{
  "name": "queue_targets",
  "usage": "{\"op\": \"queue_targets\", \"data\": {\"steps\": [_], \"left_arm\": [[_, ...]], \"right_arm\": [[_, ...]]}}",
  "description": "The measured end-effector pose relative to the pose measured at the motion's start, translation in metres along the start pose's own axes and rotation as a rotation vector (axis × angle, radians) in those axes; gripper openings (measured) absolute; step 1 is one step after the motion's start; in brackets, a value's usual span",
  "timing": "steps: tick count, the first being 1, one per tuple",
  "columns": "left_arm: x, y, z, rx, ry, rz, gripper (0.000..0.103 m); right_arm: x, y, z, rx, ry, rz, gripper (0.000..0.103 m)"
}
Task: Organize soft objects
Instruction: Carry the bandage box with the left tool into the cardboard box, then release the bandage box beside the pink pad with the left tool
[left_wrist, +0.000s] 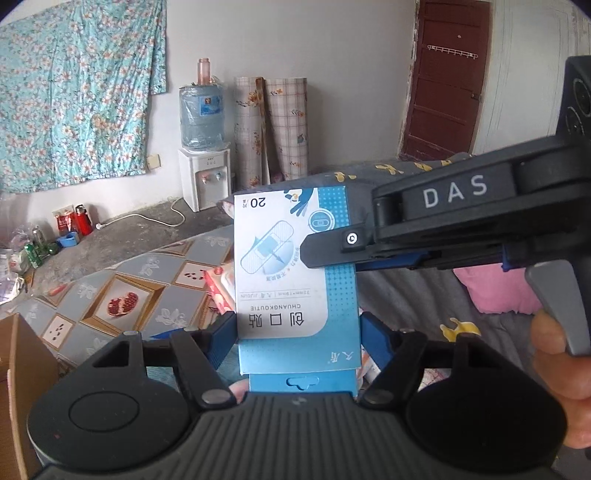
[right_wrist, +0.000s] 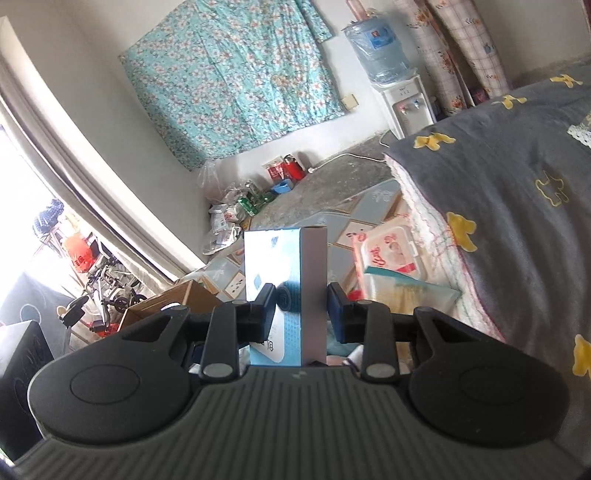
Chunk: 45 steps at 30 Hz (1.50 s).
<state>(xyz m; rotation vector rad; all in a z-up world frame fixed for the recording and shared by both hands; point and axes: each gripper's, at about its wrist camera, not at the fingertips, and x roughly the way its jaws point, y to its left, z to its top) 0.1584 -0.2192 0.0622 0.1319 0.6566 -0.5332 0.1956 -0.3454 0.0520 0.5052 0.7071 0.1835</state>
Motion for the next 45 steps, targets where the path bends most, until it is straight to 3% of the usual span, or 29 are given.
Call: {"op": "queue_targets", "data": {"steps": [6,11,16,23,27,32,37,45], "left_arm": [[-0.051,0.045,-0.003,-0.033,-0.043,0.11,0.073],[-0.083,0.114,-0.015,-0.098,-0.025,0.206,0.073],[-0.101,0.198,-0.033,-0.193,0.054,0.308,0.073],[-0.079,0.32,-0.069,-0.346,0.235,0.401,0.073],[-0.062,0.371,-0.083,-0.413,0.308,0.401,0.073],[-0.042,0.409,-0.098,-0.46,0.363,0.41,0.073],[-0.012,0.437,-0.119,-0.545,0.458,0.398,0.072],[-0.006,0.442,-0.133,-0.609,0.458,0.372,0.072]], "right_arm": [[0.01,0.079,-0.001,-0.085,0.026,0.1,0.03],[0.053,0.153,-0.005,-0.116,0.124,0.21,0.03],[0.126,0.229,-0.02,-0.149,0.264,0.286,0.03],[0.247,0.309,-0.056,-0.149,0.488,0.3,0.031],[0.301,0.328,-0.071,-0.146,0.563,0.27,0.031],[0.342,0.332,-0.071,-0.155,0.58,0.225,0.034],[0.351,0.325,-0.055,-0.167,0.533,0.2,0.04],[0.338,0.306,-0.033,-0.181,0.469,0.205,0.041]]}}
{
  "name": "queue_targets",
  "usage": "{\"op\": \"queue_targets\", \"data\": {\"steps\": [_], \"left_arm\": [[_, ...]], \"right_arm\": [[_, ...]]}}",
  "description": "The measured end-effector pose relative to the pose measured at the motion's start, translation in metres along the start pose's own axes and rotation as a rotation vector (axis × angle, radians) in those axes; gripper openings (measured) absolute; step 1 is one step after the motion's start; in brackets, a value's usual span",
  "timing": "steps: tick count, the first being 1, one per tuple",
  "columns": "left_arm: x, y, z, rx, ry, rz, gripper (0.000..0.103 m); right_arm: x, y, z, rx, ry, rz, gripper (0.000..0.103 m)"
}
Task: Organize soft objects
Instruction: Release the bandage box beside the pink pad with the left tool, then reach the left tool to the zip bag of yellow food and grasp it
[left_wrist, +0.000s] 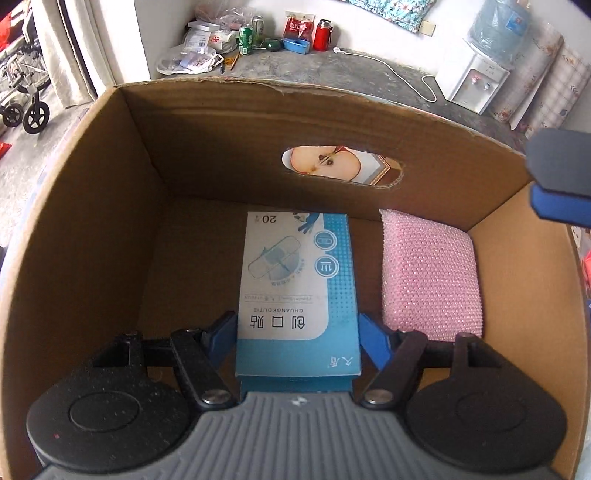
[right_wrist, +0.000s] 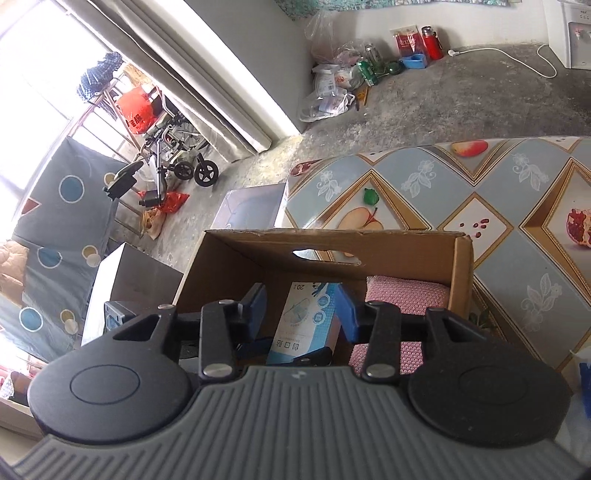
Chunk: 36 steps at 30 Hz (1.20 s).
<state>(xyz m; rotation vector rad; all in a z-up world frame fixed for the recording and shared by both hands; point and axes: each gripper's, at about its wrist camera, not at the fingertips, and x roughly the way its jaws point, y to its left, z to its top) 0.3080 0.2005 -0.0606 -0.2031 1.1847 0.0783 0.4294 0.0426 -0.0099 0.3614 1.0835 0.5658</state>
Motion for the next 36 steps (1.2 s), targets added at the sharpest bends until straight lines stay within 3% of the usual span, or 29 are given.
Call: {"op": "queue_targets", "data": {"steps": [7,10,13,19,24,28,36], "left_arm": [[0.003,-0.008,0.007,0.012,-0.02,-0.001,0.072],[-0.001,-0.015,0.007,0.033,-0.034,-0.034,0.073],[-0.007,-0.015,0.007,0.023,-0.026,-0.052,0.083],[-0.021,-0.023,0.005,-0.012,-0.072,-0.026,0.084],[-0.064,-0.034,-0.008,-0.007,-0.172,-0.022,0.084],[-0.107,-0.055,-0.026,0.045,-0.266,-0.022,0.087],[-0.171,-0.122,-0.076,0.183,-0.378,-0.092,0.09]], "right_arm": [[-0.01,-0.014,-0.009,0.018,-0.003,0.002,0.041],[-0.013,-0.022,-0.013,0.037,-0.001,0.003,0.042],[-0.017,-0.029,-0.018,0.058,-0.002,0.003,0.044],[-0.04,-0.033,-0.025,0.076,-0.045,0.017,0.046],[-0.072,-0.027,-0.043,0.066,-0.102,0.036,0.051],[-0.107,-0.028,-0.062,0.048,-0.156,0.023,0.065],[-0.207,-0.055,-0.102,-0.022,-0.27,-0.087,0.077]]}}
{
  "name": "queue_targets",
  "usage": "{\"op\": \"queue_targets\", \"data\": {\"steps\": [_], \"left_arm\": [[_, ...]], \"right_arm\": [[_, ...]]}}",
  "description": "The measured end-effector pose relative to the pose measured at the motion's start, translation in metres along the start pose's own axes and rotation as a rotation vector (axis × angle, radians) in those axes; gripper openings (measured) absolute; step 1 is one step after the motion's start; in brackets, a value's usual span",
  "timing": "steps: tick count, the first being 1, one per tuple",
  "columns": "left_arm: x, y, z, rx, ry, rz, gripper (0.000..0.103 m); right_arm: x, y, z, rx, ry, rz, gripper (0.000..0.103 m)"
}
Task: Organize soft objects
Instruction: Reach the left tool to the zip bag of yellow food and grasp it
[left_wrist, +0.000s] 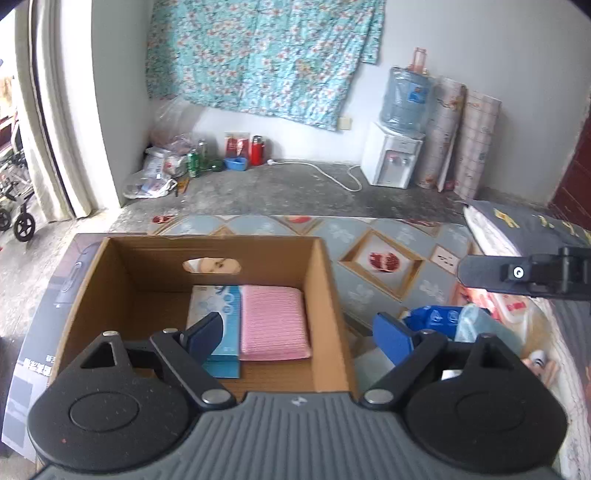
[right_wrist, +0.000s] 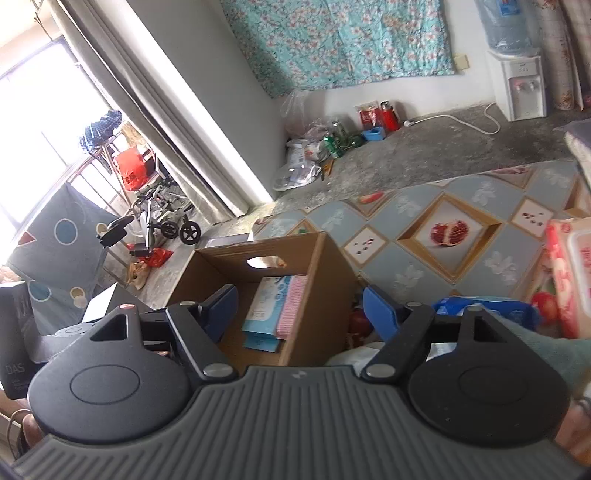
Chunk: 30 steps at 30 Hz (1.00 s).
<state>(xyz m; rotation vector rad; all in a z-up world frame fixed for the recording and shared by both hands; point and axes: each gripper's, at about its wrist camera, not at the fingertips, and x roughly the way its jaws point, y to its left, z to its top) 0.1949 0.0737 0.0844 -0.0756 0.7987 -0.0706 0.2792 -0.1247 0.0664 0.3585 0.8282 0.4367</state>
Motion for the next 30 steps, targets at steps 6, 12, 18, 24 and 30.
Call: {"op": "queue_targets", "data": {"steps": [6,12,18,24,30], "left_arm": [[-0.008,-0.063,-0.018,0.073,0.002,-0.121,0.09],[0.002,-0.13,-0.035,0.19,-0.004,-0.197,0.09],[0.019,-0.189,-0.046,0.274,-0.024,-0.259,0.088],[0.054,-0.232,-0.042,0.306,-0.007,-0.268,0.073],[0.101,-0.275,-0.04,0.362,0.057,-0.313,0.053]], "right_arm": [[-0.071,-0.063,-0.018,0.02,-0.047,-0.135,0.08],[-0.117,-0.14,-0.047,0.115,-0.062,-0.244,0.081],[-0.132,-0.196,-0.065,0.197,-0.065,-0.293,0.081],[-0.121,-0.24,-0.069,0.288,-0.068,-0.313,0.081],[-0.093,-0.284,-0.064,0.372,-0.043,-0.294,0.079]]}}
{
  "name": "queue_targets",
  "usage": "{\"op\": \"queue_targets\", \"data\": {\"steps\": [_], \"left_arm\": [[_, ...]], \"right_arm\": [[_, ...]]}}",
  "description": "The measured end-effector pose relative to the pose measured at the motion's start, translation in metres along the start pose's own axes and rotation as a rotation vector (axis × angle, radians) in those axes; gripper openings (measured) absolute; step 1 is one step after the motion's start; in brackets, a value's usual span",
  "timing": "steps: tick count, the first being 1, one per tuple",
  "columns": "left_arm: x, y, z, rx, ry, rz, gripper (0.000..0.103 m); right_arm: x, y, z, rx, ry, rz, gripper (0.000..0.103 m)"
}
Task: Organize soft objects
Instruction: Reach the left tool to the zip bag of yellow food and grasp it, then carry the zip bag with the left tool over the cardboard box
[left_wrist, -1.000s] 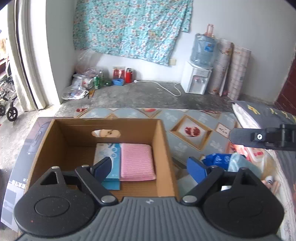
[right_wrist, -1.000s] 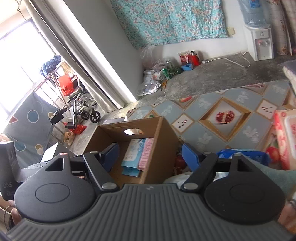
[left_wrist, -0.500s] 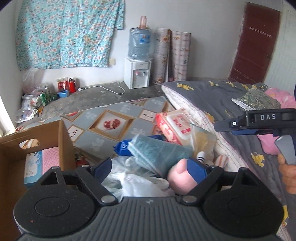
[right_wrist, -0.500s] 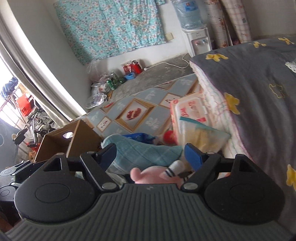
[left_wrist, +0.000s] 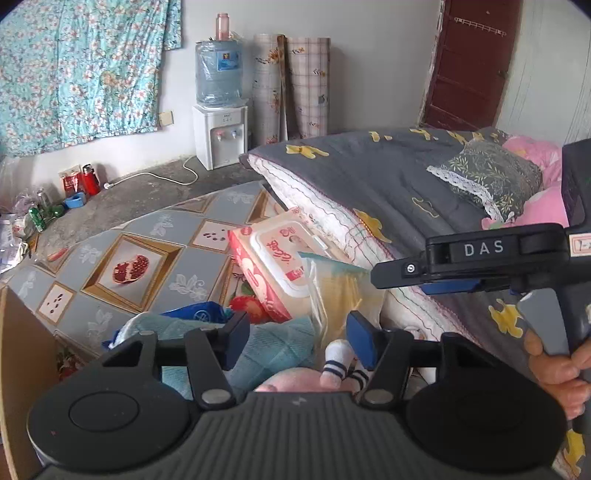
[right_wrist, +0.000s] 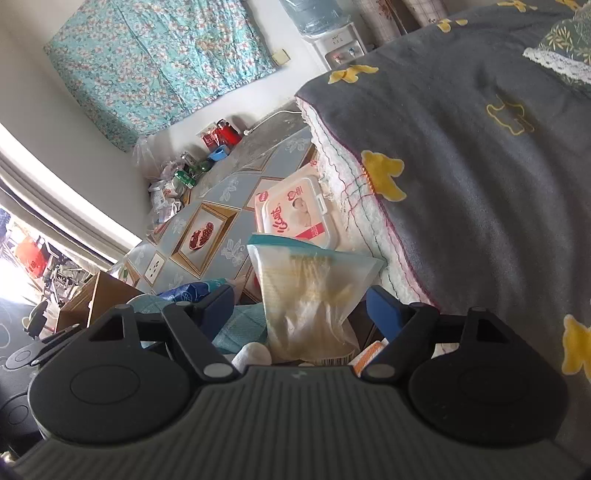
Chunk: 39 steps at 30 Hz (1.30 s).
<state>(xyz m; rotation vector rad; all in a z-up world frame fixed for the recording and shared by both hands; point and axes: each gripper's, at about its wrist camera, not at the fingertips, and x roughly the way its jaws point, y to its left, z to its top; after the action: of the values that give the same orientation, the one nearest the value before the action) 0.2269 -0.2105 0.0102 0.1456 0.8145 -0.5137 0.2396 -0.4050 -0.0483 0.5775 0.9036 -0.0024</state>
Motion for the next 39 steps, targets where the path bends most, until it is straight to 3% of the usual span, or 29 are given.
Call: {"op": "queue_targets", "data": {"steps": [3,8,16,22,27,33,39], "left_arm": [[0.029,-0.006,0.005,0.017,0.052,-0.026,0.044],[0.07,-0.007,0.011,0.015,0.131,-0.045,0.036],[0.101,-0.006,0.019,-0.001,0.187,-0.099,0.035],[0.108,-0.003,0.023,-0.033,0.2,-0.121,0.037],[0.114,0.011,0.025,-0.116,0.239,-0.125,0.057],[0.121,0.016,0.031,-0.189,0.253,-0.199,0.049],[0.104,0.007,0.036,-0.168,0.193,-0.19,0.044]], "right_arm": [[0.024,-0.01,0.006,0.041,0.035,0.014,0.076],[0.063,-0.019,0.012,0.088,0.095,0.004,0.075],[0.103,-0.022,0.018,0.125,0.132,0.01,0.074],[0.105,-0.023,0.017,0.142,0.104,0.016,0.054],[0.107,-0.026,0.014,0.181,0.102,0.038,0.05],[0.104,-0.031,0.015,0.221,0.078,0.089,0.037],[0.09,-0.023,0.021,0.202,0.038,0.108,0.031]]}}
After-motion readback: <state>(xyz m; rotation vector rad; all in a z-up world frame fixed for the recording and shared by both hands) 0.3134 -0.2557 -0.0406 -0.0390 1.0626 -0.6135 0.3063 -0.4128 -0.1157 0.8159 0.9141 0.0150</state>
